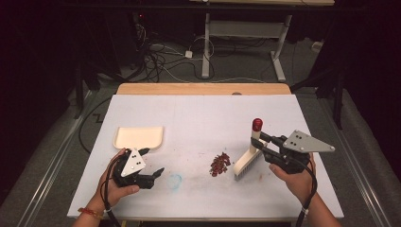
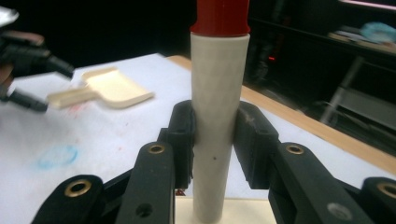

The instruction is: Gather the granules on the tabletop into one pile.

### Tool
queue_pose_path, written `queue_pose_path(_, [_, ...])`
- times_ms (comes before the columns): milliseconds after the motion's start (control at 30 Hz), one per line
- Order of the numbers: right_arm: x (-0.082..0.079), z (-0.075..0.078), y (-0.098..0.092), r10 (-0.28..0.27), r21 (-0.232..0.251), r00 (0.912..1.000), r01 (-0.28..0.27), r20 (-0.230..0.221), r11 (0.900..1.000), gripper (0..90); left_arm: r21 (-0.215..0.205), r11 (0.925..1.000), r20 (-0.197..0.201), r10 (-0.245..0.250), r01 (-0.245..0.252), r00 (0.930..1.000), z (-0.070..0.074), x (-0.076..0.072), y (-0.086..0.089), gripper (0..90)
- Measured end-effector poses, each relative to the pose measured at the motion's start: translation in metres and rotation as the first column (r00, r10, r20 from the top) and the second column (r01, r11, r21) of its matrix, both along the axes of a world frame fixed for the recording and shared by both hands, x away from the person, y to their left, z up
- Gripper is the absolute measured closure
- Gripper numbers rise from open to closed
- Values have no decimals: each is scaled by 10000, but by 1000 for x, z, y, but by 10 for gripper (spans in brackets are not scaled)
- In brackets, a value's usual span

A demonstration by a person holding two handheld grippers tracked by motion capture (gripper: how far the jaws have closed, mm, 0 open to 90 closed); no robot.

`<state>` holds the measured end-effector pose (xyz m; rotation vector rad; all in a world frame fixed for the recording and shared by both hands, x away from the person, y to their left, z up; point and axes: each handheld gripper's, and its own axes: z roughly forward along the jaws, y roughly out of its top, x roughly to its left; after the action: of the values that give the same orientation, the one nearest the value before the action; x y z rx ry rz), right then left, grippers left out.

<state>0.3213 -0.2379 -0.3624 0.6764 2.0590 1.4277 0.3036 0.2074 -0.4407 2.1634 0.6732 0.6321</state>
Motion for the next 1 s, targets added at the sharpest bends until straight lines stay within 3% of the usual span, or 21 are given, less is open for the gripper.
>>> queue_pose_path(33, [5,-1,0,242,-175,9997,-242,-21,9996,693,15,10000,-9,-4,4,10000,0,0,0,178])
queue_pose_path(133, [22,-5,-2,1099,34,9933,-1099,-357,9939,690,40,10000,-30,-9,9,10000,0,1,-1,178])
queue_pose_path(267, [44,-9,0,1959,597,9788,-1924,-605,9795,694,64,10000,-77,6,-6,10000,-1,2,-1,178])
queue_pose_path(400, [56,-13,10,2969,897,9527,-2907,-658,9526,695,57,10000,-73,36,-35,10000,-1,2,0,178])
queue_pose_path(600, [58,-18,26,3793,1298,9236,-3701,-549,9199,695,33,10000,-44,77,-77,10000,-1,1,2,178])
queue_pose_path(833, [53,-12,22,3425,889,9387,-3382,-383,9369,695,33,10000,-13,79,-79,10000,-1,0,3,178])
queue_pose_path(1000, [42,-1,4,2899,878,9570,-2876,-140,9537,694,71,9999,16,98,-98,10000,0,0,2,178])
